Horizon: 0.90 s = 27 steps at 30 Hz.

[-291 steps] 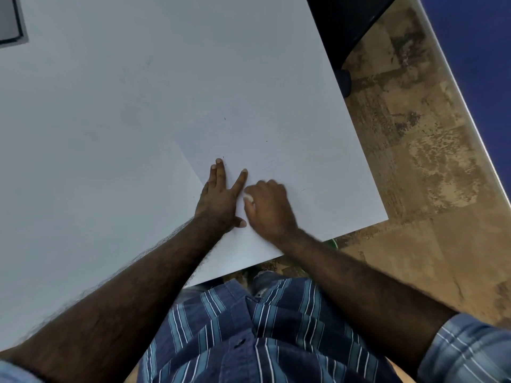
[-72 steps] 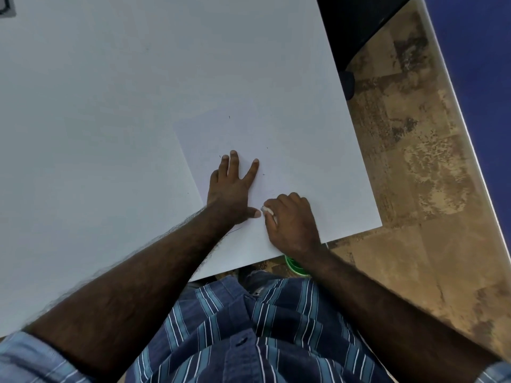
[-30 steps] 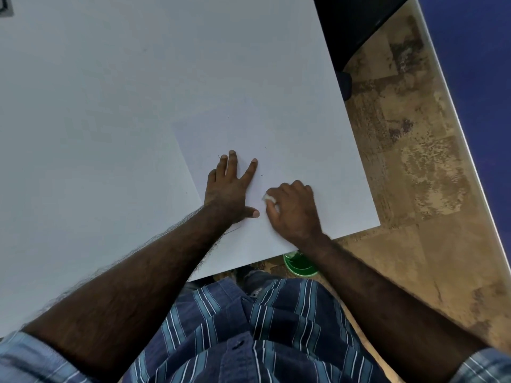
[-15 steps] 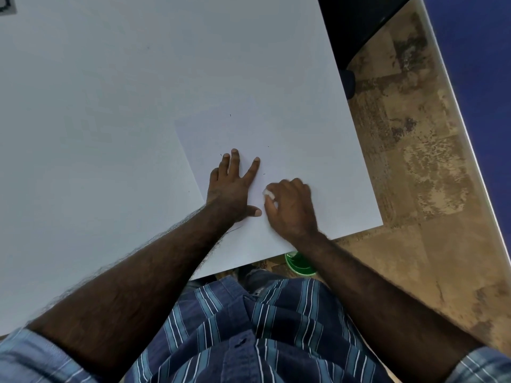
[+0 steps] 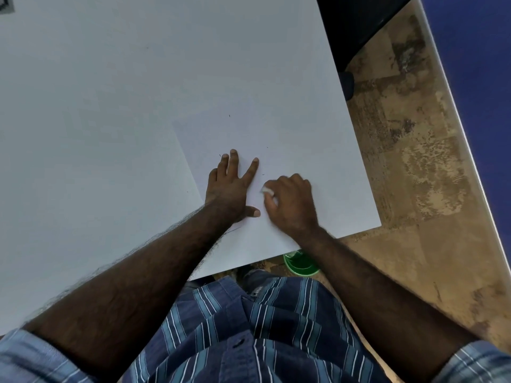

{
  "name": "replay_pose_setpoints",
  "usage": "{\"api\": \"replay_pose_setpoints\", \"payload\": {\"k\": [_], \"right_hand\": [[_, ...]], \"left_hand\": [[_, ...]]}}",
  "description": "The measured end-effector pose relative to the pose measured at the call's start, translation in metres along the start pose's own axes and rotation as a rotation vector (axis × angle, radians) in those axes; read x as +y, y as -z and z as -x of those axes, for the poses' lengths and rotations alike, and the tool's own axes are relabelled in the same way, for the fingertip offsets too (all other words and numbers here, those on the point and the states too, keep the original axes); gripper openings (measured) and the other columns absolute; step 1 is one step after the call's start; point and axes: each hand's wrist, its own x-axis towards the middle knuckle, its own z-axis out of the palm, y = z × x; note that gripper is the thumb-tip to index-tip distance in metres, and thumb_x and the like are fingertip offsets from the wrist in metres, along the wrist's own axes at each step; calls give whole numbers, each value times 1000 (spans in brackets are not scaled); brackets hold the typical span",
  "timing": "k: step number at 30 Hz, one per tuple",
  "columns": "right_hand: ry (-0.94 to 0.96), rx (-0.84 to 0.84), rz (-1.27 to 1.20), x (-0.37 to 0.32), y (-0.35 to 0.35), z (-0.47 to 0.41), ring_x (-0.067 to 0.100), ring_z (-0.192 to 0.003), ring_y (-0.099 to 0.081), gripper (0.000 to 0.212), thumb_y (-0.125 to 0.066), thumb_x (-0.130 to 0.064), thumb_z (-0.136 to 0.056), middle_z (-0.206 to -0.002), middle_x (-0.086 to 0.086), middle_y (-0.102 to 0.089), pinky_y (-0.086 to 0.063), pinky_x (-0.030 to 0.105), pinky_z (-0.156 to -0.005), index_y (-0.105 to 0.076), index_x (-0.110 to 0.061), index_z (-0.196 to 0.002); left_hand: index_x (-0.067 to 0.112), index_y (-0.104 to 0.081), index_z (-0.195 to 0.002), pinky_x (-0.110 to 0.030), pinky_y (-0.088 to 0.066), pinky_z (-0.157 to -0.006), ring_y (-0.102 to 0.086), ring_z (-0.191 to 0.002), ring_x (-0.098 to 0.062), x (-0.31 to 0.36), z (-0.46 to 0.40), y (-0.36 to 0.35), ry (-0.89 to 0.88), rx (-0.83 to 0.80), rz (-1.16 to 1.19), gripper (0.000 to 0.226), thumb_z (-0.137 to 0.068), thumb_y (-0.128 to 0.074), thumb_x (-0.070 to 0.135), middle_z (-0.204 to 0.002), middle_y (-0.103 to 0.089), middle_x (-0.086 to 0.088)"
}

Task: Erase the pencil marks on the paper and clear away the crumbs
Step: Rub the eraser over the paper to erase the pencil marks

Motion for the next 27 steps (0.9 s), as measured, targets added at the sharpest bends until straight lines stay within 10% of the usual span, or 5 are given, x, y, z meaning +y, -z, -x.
{"api": "replay_pose_setpoints", "payload": {"k": [27], "right_hand": [[-52, 19, 28, -1, 2, 27, 24, -91, -55, 17, -60, -27, -100, -93, 1, -69, -45, 45, -80, -73, -17, -106]], "left_hand": [[37, 16, -162, -50, -7, -126, 15, -157, -39, 1, 0, 3, 4, -30, 17, 133, -74, -76, 74, -168, 25, -18]]}}
